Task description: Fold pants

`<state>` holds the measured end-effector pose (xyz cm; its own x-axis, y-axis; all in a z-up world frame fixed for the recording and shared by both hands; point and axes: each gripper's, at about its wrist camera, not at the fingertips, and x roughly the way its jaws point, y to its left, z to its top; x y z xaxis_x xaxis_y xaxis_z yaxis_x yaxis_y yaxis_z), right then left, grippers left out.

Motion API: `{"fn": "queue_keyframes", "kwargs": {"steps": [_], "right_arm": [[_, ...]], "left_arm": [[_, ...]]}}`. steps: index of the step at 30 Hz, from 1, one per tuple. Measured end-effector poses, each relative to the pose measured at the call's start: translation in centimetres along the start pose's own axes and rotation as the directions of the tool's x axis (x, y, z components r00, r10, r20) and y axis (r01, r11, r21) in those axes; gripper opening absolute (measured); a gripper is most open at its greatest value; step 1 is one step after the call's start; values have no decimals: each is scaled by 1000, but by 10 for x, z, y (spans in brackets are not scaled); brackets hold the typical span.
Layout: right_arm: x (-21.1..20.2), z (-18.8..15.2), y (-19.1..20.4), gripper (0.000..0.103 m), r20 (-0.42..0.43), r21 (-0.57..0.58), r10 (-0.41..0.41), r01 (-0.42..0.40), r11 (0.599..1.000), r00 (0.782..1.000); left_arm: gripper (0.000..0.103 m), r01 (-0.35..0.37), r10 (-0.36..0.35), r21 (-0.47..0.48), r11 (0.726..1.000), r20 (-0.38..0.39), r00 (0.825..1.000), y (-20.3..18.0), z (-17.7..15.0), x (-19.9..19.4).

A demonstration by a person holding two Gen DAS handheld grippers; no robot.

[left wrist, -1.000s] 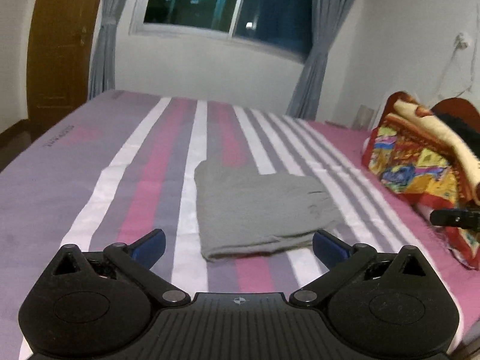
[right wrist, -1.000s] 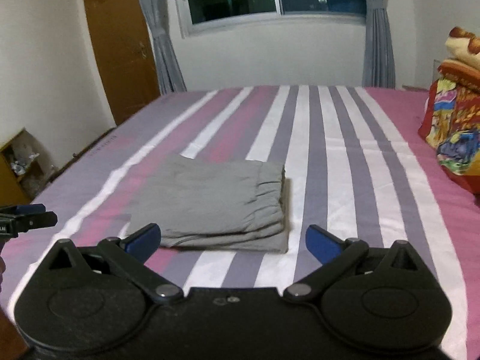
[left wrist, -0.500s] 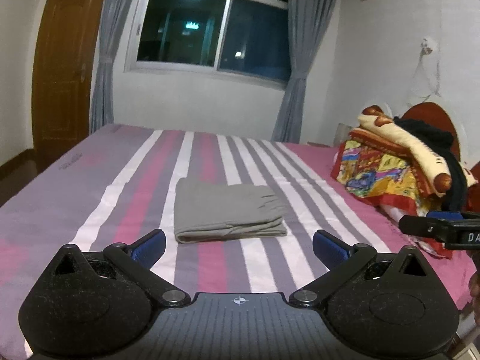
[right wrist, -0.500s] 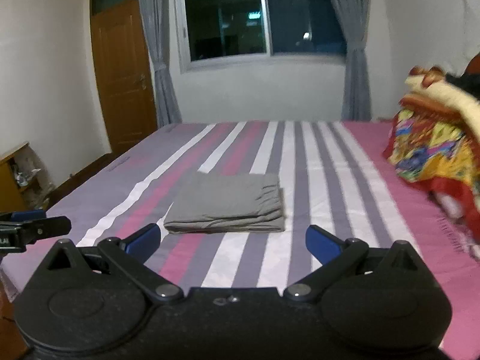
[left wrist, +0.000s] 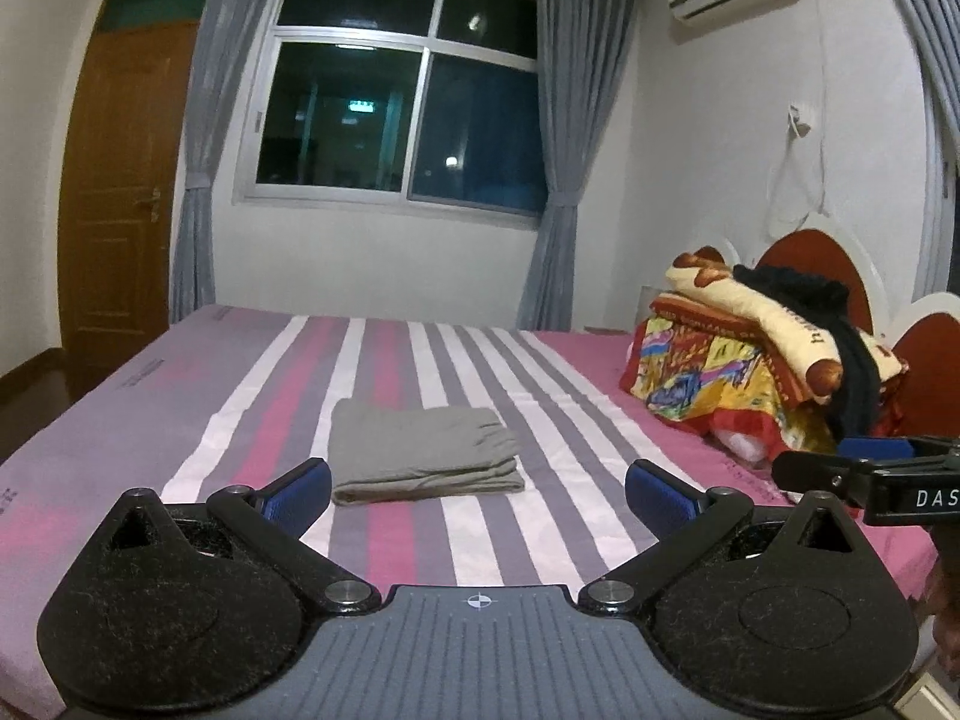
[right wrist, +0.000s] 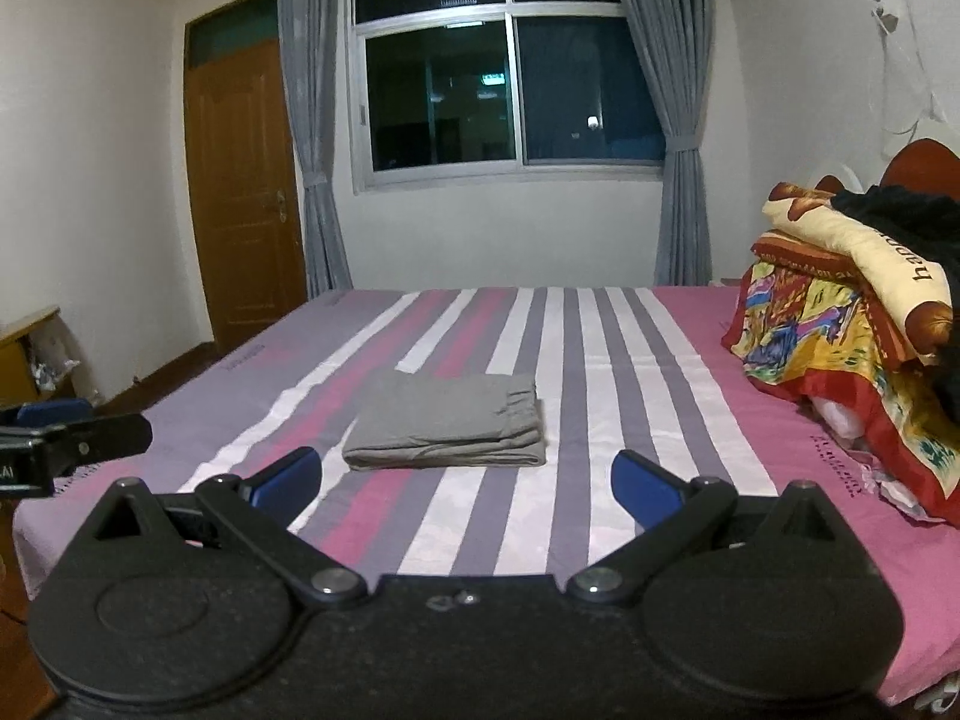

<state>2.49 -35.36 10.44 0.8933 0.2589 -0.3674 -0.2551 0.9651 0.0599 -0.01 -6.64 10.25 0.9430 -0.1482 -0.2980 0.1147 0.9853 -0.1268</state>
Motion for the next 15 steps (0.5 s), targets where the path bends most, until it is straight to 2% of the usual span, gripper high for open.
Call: {"fn": "queue_keyframes", "kwargs": {"steps": [7,15], "right_arm": [[-28,-5,21,103,53,-54,-19,22,998,998],[-14,-9,32,103,24,-68,-20,22,997,1000]], "left_arm": [[103,14,-14,-4,1000,9,1000,1,-13,-23],[103,12,-11,-9,1000,20,1000,7,-15,-29]]}}
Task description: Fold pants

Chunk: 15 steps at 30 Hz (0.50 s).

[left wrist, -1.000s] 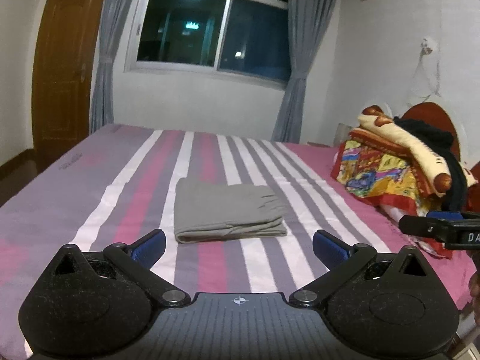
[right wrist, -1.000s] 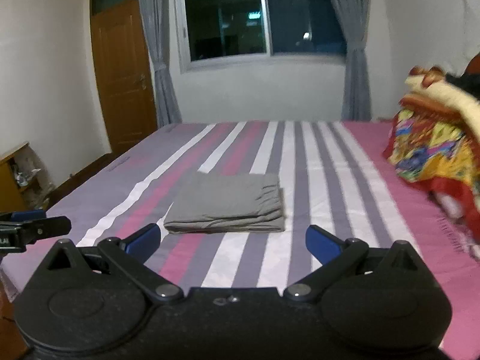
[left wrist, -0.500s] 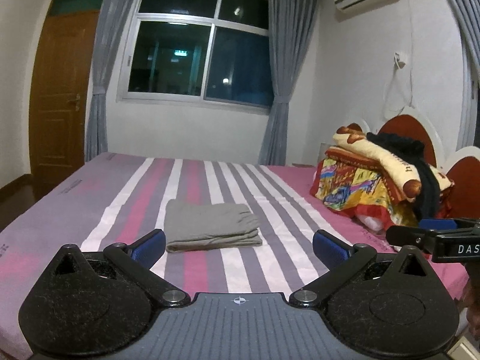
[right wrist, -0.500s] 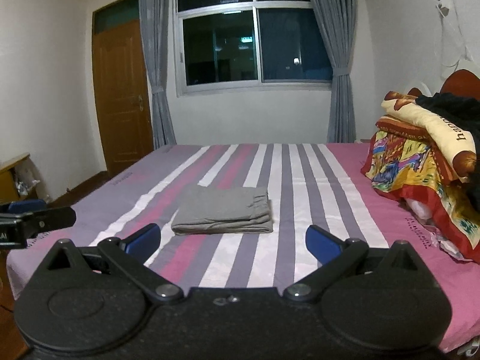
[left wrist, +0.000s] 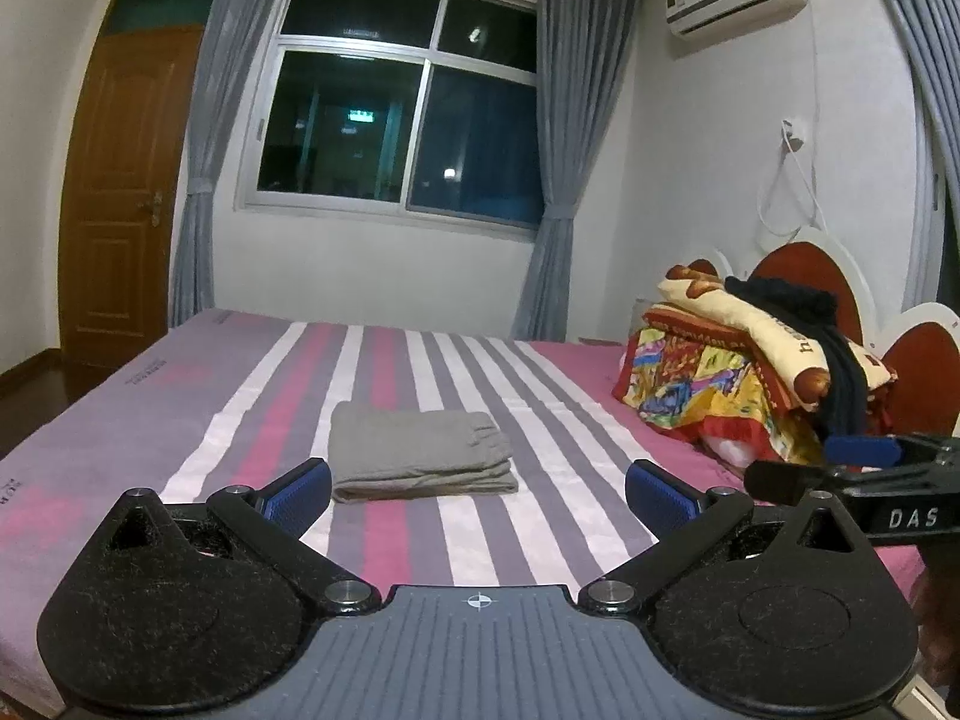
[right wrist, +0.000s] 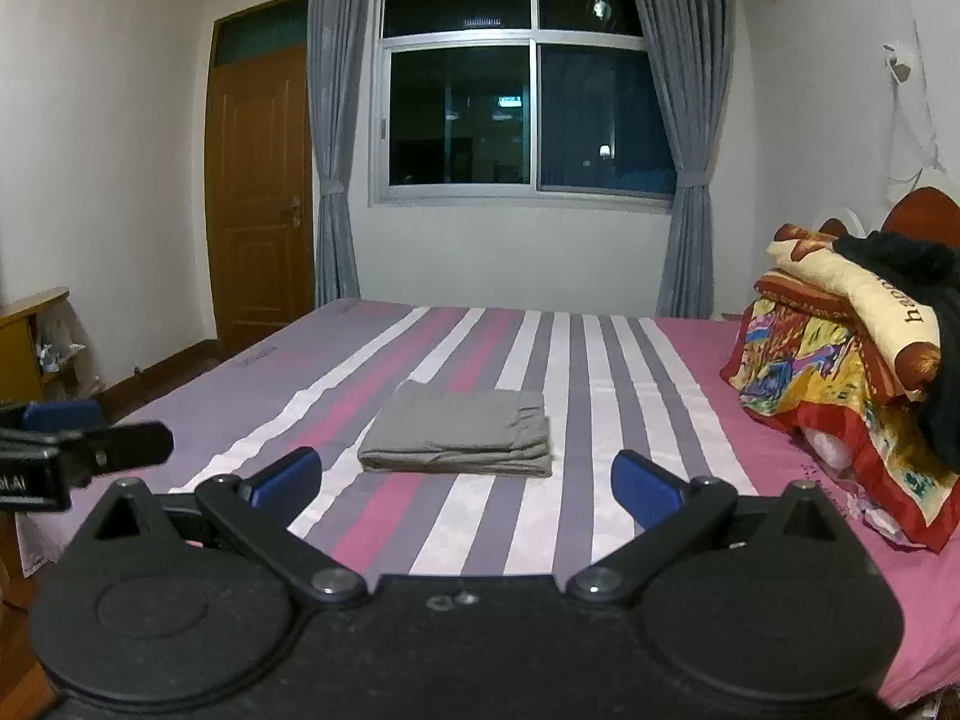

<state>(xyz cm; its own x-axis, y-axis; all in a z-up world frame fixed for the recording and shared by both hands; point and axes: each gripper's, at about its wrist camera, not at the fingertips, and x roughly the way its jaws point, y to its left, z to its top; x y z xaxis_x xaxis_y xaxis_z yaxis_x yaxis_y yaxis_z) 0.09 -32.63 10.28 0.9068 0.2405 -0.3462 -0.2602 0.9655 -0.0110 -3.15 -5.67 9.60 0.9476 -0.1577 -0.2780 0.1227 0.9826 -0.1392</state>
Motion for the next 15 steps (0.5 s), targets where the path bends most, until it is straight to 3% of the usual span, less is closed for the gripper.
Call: {"fn": "queue_keyframes", "kwargs": {"steps": [15], "right_arm": [[-6,-5,-12,103,23,20,-17,17,1000,1000]], "left_arm": [[103,3,-3,17,1000,1,1000,8,9,2]]}}
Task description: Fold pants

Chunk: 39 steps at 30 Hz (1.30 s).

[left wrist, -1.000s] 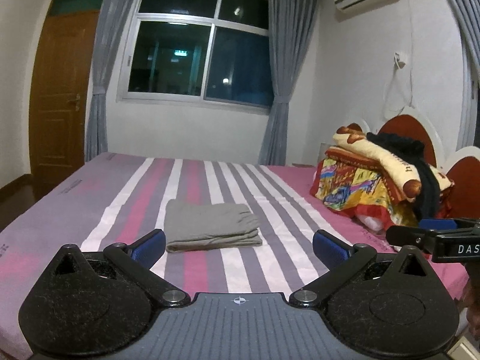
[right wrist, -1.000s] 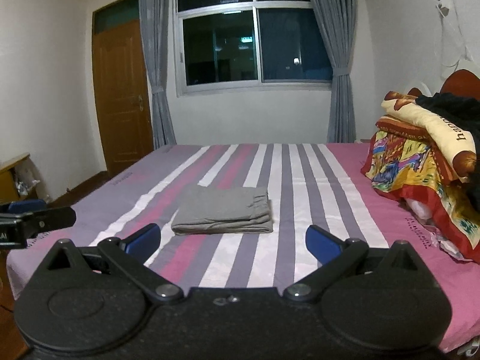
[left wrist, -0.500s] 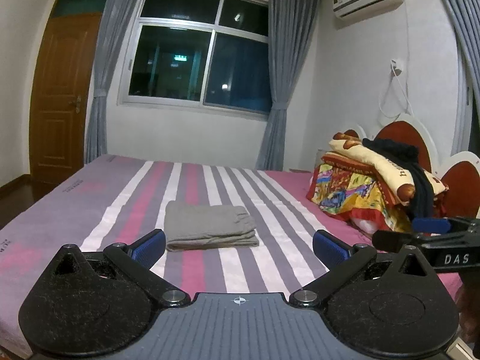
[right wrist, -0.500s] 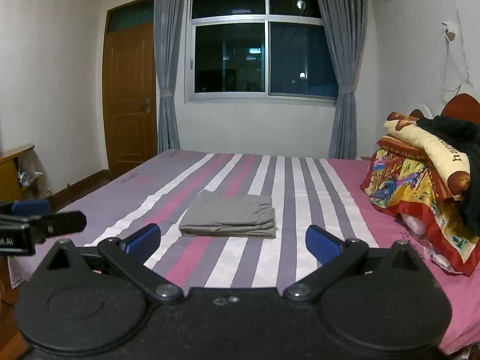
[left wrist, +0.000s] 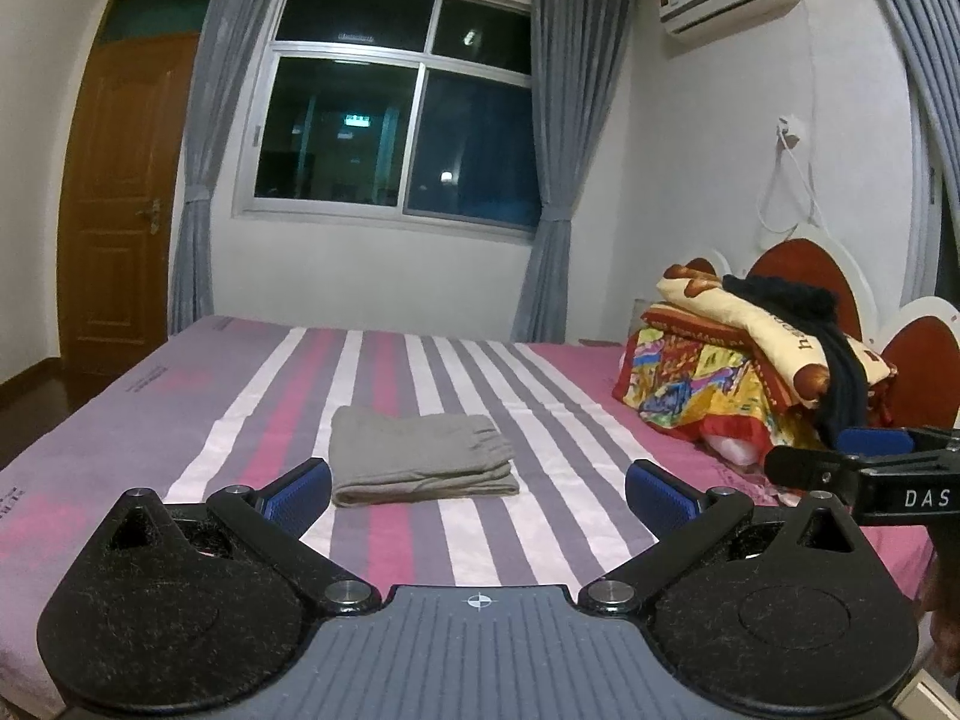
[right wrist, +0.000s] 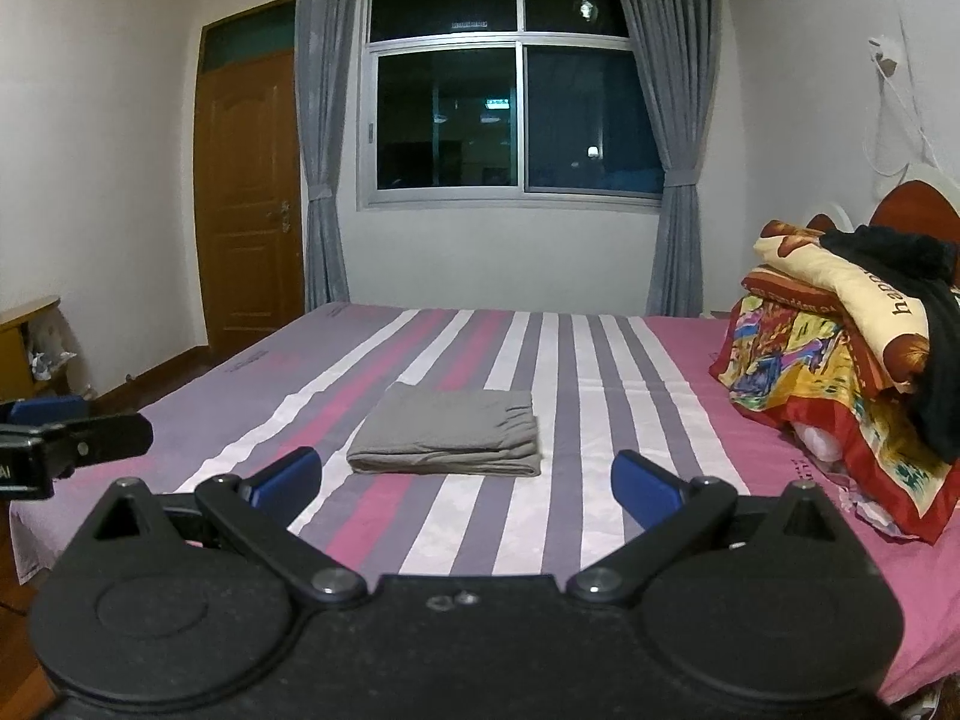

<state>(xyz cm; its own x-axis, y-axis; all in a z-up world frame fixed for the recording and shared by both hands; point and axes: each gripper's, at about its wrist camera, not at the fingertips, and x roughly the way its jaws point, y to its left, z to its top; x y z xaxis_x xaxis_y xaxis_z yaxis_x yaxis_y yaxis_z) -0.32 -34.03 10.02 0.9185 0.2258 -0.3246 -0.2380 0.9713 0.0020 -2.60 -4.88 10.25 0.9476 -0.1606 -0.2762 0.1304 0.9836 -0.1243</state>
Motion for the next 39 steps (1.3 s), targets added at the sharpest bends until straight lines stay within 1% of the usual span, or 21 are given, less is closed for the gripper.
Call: {"fn": "queue_keyframes", "kwargs": {"steps": [29,39], "right_arm": [[-5,-1,-1,103,-1,-7,8,-8,1000,1000],[-4,1,-3,103,-2,-4,10,-10,1000,1000]], "left_arm": [[103,-4,4,8,1000,5,1000,-4,0,1],[103,2,-2,14,1000,15,1000,0,0,5]]}}
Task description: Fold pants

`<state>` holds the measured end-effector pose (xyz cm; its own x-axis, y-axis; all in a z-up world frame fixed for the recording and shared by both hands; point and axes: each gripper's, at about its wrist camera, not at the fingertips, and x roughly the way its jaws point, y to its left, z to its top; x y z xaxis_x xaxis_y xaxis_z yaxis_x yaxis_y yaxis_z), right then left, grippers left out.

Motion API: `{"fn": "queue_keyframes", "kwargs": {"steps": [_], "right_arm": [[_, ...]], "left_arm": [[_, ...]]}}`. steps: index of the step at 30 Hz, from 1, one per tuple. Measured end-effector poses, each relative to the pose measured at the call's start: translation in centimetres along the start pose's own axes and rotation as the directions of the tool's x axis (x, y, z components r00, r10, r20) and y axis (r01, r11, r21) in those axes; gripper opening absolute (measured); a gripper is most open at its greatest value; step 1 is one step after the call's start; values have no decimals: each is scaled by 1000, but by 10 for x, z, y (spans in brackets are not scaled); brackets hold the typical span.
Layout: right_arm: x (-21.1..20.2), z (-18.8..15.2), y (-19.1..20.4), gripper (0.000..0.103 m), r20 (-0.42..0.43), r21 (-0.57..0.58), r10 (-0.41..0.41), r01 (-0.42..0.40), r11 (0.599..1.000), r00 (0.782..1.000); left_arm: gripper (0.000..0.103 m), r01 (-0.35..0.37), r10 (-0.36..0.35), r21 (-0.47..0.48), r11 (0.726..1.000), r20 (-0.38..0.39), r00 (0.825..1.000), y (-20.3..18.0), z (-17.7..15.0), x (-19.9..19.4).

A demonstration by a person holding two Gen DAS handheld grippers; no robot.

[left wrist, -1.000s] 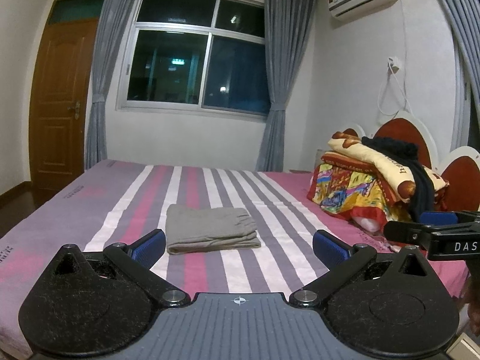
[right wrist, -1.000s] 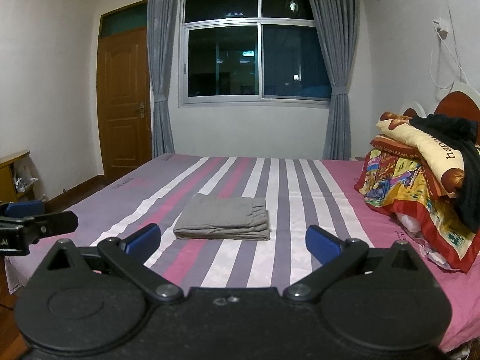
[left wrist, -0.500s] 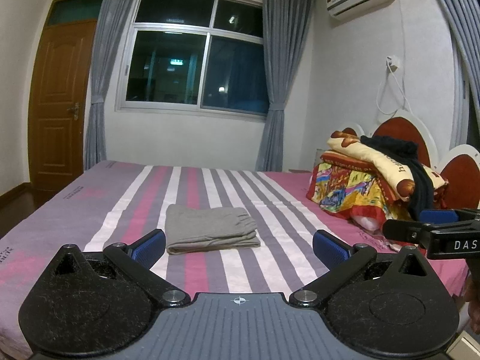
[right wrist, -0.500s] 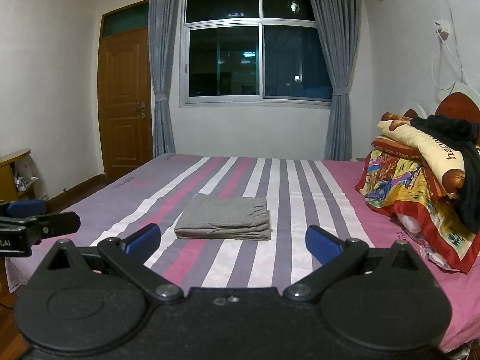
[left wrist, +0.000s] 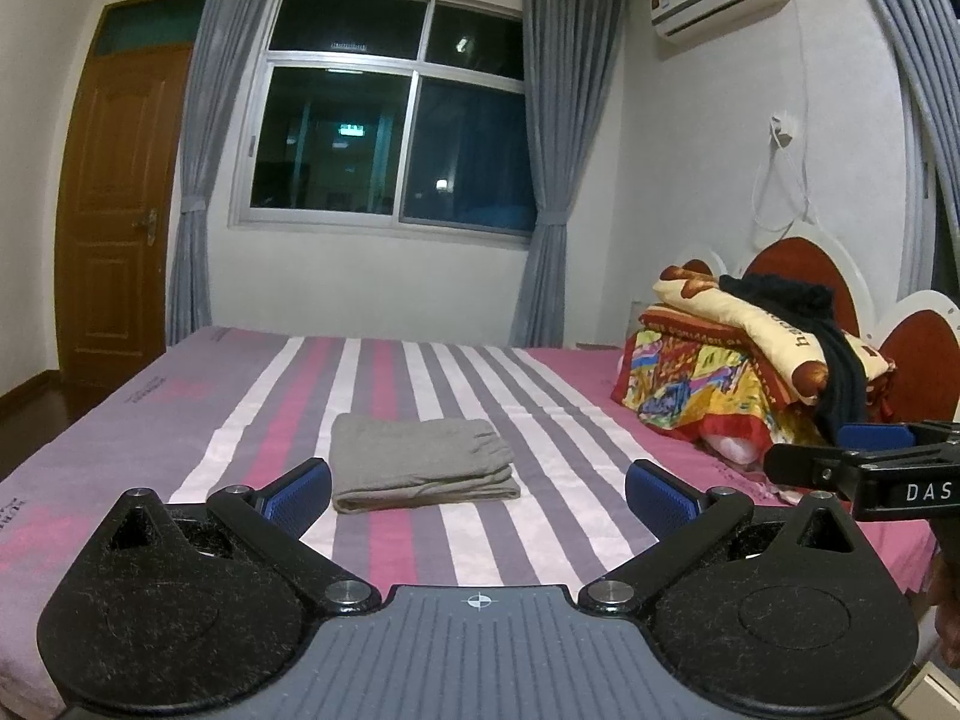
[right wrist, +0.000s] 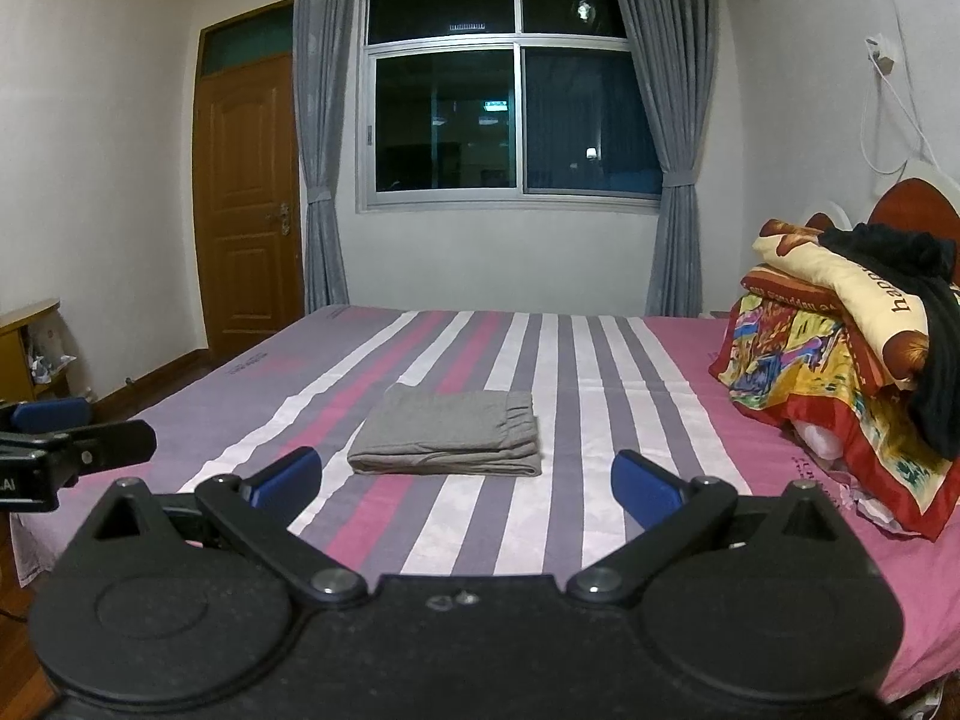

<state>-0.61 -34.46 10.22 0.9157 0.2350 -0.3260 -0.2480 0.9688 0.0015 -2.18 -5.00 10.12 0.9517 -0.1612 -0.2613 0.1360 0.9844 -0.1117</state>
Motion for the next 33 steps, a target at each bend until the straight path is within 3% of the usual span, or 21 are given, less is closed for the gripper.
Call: {"fn": "queue_keyframes", "kwargs": {"steps": [18,33], "right_arm": [[1,-1,3,103,-3,-5,-8,8,1000,1000],[2,-2,3,103,-6,-6,-5,5,1000,1000]], "left_arm": [[103,10,-10,-1,1000,19,1000,6,-1,2],[103,24,-21,-29,999,81,996,5,-9,-6]]}}
